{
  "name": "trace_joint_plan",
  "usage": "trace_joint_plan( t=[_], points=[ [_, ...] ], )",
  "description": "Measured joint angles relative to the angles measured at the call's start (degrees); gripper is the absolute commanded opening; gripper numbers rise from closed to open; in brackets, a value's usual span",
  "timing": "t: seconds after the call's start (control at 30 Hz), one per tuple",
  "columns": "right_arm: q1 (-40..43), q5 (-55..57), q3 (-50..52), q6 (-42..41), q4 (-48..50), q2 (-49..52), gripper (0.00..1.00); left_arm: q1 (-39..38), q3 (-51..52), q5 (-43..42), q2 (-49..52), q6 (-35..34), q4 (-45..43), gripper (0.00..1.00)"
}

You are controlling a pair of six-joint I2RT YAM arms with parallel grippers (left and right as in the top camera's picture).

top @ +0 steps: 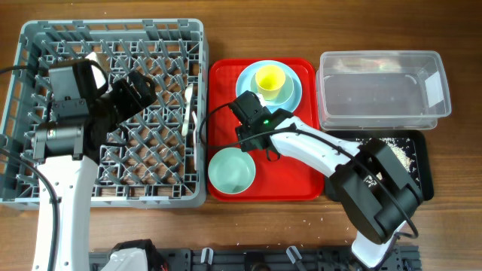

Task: Sort waste into correct bins and load items into the dishwasher rack
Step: 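Grasp the white tissue and drop it into the clear plastic bin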

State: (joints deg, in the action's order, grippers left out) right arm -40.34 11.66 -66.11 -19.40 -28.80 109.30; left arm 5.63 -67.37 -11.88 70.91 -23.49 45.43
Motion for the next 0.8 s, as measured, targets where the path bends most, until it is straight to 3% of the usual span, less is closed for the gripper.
trace_joint_plan(
  t=[0.07, 0.17, 0.3, 0.4, 0.57, 0.67, 0.8],
  points=[
    [0.0, 0.0, 0.0, 0.0, 0.6, 0.0, 0.66, 0.0, 0.0, 0.0, 0.0, 0.0, 0.0, 1.00],
    [0.0, -0.3, 0.0, 0.0, 0.6, 0.0, 0.36, 0.0, 0.0, 0.0, 0.0, 0.0, 0.0, 1.00],
    [0.0, -0.7, 0.0, 0.0, 0.5, 0.0, 0.15, 0.0, 0.0, 0.0, 0.0, 0.0, 0.0, 1.00],
    [0.0, -0.9, -0.2, 1.0, -3.3, -3.3, 0.11, 0.0, 0.0, 0.0, 0.0, 0.0, 0.0, 1.00],
    [1.8, 8.4, -3.0, 3.3, -6.2, -22.7, 0.04, 0.0, 0.0, 0.0, 0.0, 0.0, 0.0, 1.00],
    [11.6, 15.3, -3.3, 3.2, -11.0, -27.1, 0.05, 0.0, 0.0, 0.0, 0.0, 0.0, 0.0, 1.00],
    [26.5, 13.9, -1.6, 3.2, -9.6, -25.3, 0.05, 0.0, 0.0, 0.0, 0.0, 0.0, 0.0, 1.00]
  ],
)
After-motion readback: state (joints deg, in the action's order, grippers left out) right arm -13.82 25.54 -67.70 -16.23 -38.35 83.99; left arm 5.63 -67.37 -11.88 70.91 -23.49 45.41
